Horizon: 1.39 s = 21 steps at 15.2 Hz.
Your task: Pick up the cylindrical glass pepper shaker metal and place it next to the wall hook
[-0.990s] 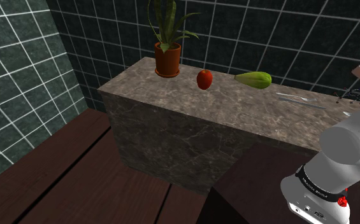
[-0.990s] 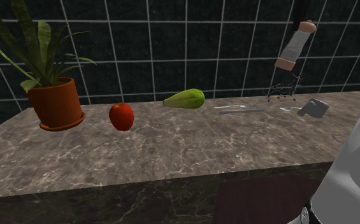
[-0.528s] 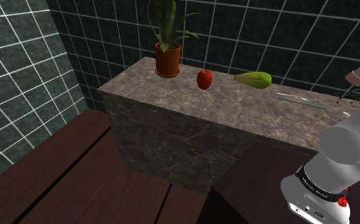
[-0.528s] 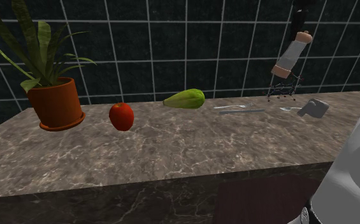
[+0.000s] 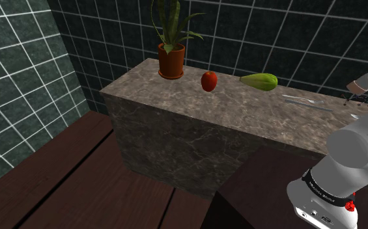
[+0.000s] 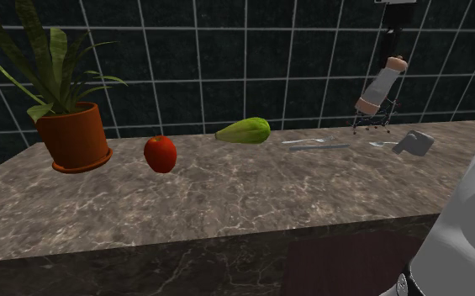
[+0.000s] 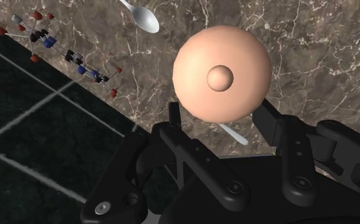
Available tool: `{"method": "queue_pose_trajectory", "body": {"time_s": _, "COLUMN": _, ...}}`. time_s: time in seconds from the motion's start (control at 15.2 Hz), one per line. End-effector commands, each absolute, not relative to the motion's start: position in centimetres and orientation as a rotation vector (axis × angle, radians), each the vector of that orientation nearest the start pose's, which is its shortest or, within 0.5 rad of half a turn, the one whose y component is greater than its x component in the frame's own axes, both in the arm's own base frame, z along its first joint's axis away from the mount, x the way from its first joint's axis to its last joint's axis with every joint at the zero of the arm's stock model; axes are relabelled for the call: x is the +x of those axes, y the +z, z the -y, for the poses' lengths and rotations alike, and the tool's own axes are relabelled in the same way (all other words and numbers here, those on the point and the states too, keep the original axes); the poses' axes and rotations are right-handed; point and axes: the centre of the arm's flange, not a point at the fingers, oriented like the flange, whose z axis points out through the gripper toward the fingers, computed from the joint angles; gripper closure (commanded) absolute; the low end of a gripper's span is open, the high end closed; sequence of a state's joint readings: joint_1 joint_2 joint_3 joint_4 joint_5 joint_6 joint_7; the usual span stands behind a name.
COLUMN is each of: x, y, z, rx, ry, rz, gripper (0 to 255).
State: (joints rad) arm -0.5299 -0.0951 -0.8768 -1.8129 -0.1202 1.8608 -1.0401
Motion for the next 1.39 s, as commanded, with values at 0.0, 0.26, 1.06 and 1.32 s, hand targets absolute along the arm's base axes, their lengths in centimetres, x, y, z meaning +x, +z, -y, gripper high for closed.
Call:
{"method": "queue_pose_trajectory", "body": {"time_s": 0.0, "x": 6.6, "y": 55.7, "z": 55.2, "rx": -3.213, "ry": 0.006, "rz": -0.552, "gripper": 255}}
{"method": "queue_pose_trajectory", "body": {"time_s": 0.26, "x": 6.6, "y": 53.6, "z": 55.2, "rx": -3.213, "ry": 0.006, "rz": -0.552, "gripper": 255}}
{"method": "queue_pose_trajectory", "body": {"time_s": 1.06, "x": 6.6, "y": 47.2, "z": 55.2, "rx": -3.213, "ry": 0.006, "rz": -0.552, "gripper": 255}}
{"method": "queue_pose_trajectory", "body": {"time_s": 1.32, "x": 6.6, "y": 45.1, "z": 55.2, "rx": -3.213, "ry": 0.006, "rz": -0.552, "gripper": 255}}
